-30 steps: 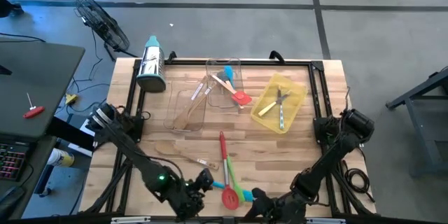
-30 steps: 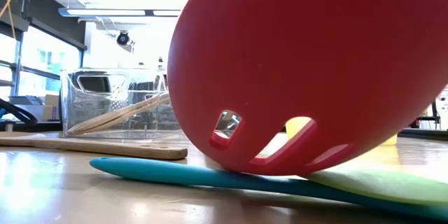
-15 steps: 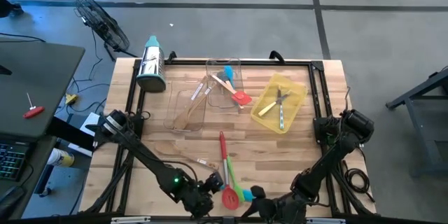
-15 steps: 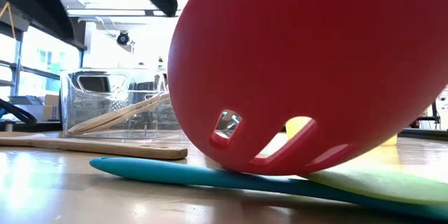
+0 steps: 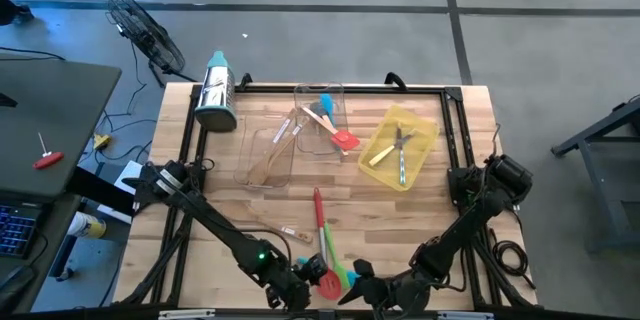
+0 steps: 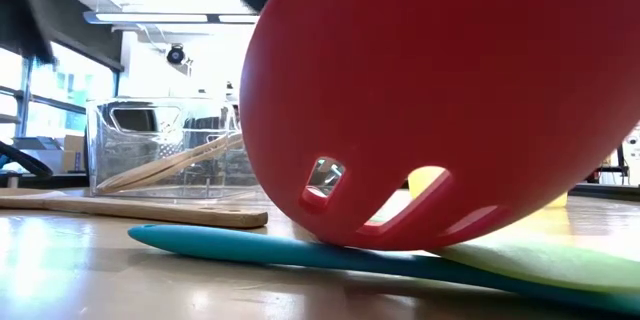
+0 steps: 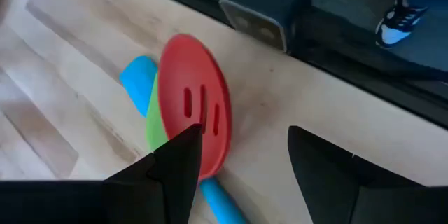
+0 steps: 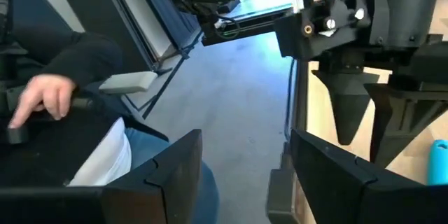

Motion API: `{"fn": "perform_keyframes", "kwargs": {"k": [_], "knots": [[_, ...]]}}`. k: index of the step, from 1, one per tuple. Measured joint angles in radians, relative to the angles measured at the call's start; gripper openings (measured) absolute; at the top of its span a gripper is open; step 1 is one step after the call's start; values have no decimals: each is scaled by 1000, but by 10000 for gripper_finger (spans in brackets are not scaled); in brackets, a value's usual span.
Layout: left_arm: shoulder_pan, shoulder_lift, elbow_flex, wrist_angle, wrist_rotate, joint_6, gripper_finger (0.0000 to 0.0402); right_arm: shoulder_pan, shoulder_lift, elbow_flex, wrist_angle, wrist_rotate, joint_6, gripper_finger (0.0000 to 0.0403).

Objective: Pick & Place Kitchen Items
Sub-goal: Put the red serving spoon into the left transparent bin

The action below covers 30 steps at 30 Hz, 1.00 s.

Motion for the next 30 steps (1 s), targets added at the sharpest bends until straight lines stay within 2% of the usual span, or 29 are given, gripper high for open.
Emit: {"fn": "perform_keyframes", "kwargs": {"k": [12,30], "knots": [[7,16,-2,90,24,30,207,1,0,0,37,10,-28,210],[56,47,2,152,46,-47,207,1,0,0,75,10,-39,210]]}}
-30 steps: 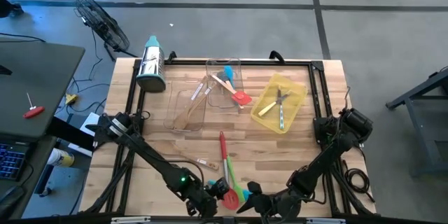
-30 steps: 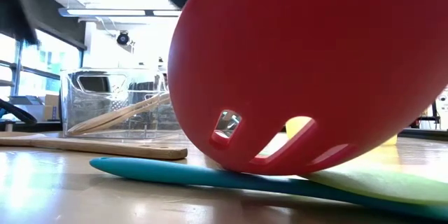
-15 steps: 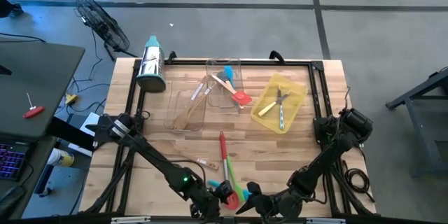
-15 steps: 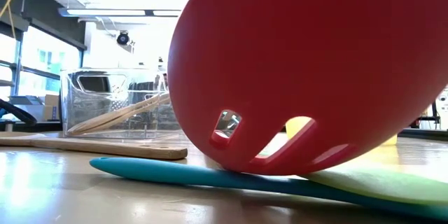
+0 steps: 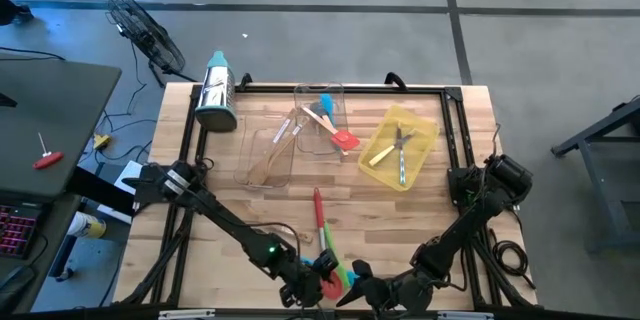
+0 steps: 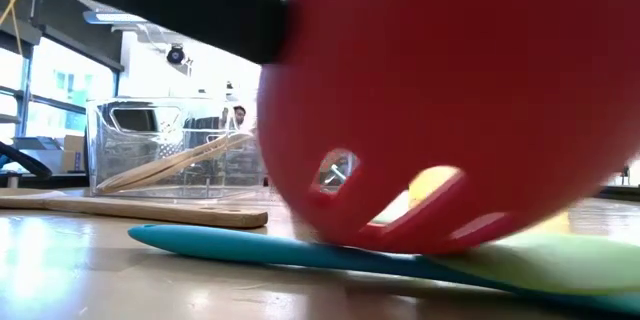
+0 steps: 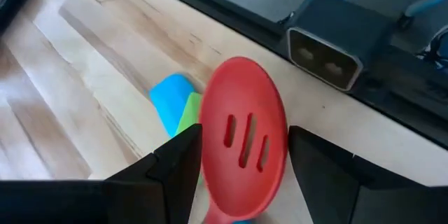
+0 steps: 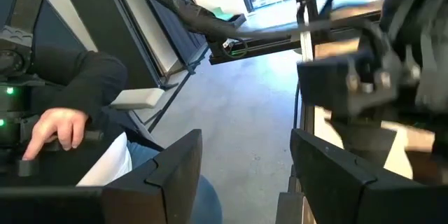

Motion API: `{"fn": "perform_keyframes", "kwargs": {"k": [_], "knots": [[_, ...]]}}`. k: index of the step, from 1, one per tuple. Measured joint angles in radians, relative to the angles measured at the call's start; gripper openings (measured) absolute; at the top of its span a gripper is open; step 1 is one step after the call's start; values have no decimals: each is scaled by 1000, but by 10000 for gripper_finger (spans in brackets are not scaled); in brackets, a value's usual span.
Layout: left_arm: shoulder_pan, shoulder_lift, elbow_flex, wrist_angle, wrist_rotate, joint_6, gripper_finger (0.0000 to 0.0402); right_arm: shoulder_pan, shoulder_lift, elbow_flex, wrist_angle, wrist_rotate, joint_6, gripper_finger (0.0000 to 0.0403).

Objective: Pick & Place Kitchen Items
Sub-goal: Put the red serving spoon into the left transparent bin

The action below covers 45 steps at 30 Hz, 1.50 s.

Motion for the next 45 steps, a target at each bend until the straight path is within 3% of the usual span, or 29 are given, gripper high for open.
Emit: {"fn": "perform_keyframes", "kwargs": {"k": [9,16,20,27,36,45], "knots": [[9,69,2,21,39,-9,207,0,0,0,0,-2,-26,210],[17,69,-1,9,10,-25,197,-7,0,0,-8,-3,-28,210],[18,69,-1,5,7,-27,148,-6,0,0,-13,-4,-29,210],[30,61,2,8,9,-12,19,-6,0,0,-14,-4,-51,210],[29,57,2,-4,-30,-19,15,-6,0,0,-16,-23,-52,210],[31,43,43,-113,-87,-52,14,20,0,0,2,38,-206,210]]}}
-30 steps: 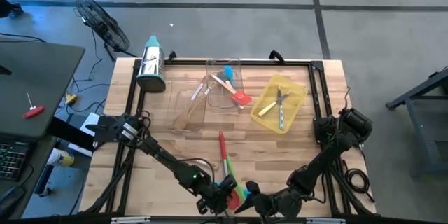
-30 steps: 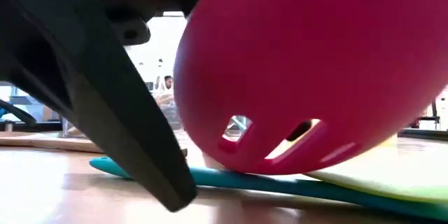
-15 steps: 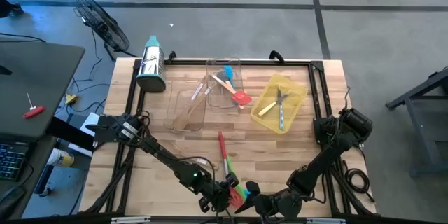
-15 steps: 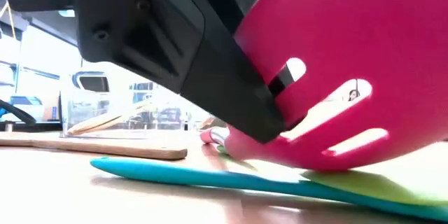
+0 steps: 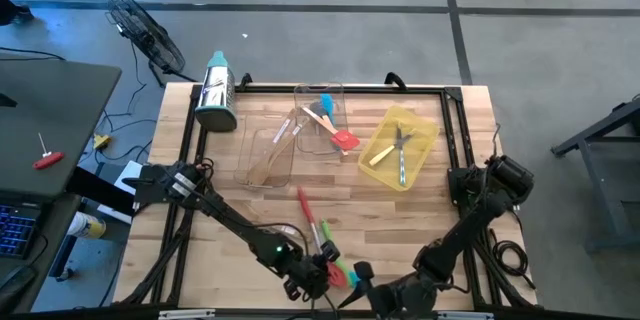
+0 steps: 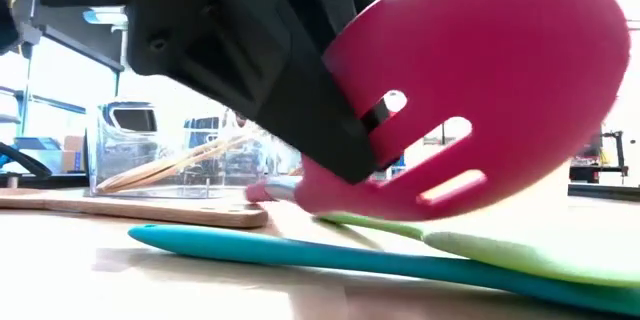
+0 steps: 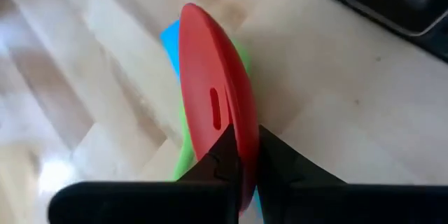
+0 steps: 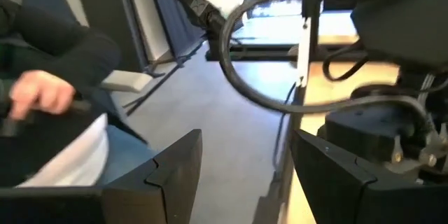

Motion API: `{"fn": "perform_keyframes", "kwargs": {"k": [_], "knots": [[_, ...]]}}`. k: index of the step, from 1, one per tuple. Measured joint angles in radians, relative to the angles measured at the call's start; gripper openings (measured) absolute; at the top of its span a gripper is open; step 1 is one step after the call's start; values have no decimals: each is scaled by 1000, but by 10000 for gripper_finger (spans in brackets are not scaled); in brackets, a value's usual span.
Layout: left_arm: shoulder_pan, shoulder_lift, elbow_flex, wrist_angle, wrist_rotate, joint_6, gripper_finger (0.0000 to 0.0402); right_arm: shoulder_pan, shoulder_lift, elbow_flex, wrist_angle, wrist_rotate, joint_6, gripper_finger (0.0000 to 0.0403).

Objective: Pick & Place Kitchen Items
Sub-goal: Put the red serving spoon into the left transparent bin

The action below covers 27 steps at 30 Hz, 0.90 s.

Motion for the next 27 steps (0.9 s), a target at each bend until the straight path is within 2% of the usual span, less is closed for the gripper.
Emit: {"fn": "perform_keyframes", "kwargs": {"k": [5,12,20,23,27], "knots": [[0,-1,100,-146,-37,-33,13,24,-18,0,10,97,-80,210],[-1,-4,205,-230,7,-34,13,76,-94,0,13,101,-101,210],[-1,-16,325,-328,36,-28,13,165,-127,0,13,-129,-25,210],[-1,-23,380,-369,39,-26,13,195,-127,0,-13,-130,12,210],[-2,-36,450,-379,53,-10,13,223,-127,0,-87,-43,82,210]]}}
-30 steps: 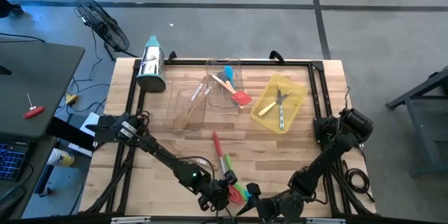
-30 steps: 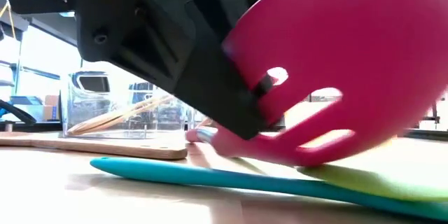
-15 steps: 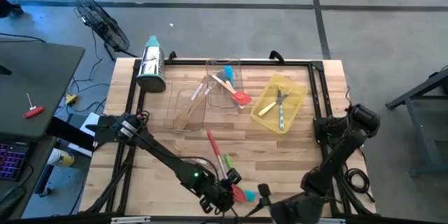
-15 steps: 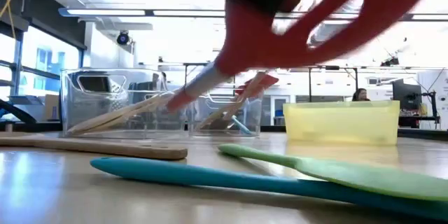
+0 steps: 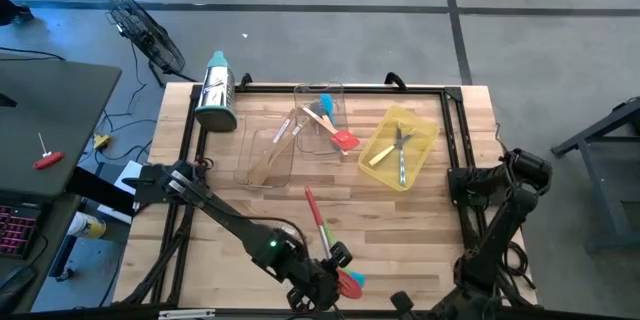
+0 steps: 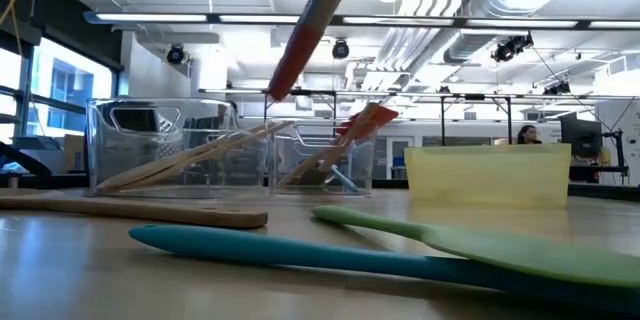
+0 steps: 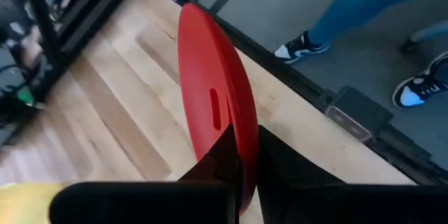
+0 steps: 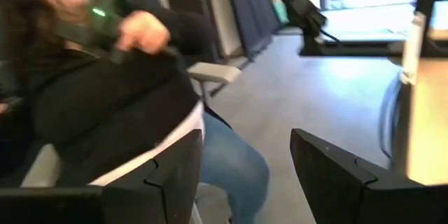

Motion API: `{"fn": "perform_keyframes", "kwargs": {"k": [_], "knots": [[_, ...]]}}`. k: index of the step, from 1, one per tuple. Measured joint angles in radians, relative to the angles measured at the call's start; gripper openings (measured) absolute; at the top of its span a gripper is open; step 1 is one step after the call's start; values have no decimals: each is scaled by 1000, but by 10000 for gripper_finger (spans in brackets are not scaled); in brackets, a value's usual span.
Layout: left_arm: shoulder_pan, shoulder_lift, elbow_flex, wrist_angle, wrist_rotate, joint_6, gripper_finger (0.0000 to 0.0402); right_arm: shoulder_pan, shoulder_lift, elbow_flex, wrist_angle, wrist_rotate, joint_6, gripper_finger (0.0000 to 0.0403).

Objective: Pick & Place Kitchen Items
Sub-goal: Put the red serving spoon into the left transparent bin

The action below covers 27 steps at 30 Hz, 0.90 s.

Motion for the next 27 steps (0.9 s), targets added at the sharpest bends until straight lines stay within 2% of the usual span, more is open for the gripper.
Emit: {"fn": "perform_keyframes", "kwargs": {"k": [9,20,23,27], "knots": [[-14,-31,160,-43,0,24,13,1,6,0,-140,133,156,210],[-73,-40,382,2,57,66,13,-17,43,0,-172,343,99,210],[-82,-58,365,153,72,28,13,-24,44,0,-174,438,45,210],[-85,-61,366,296,102,-14,13,-28,44,0,-175,630,-48,210]]}}
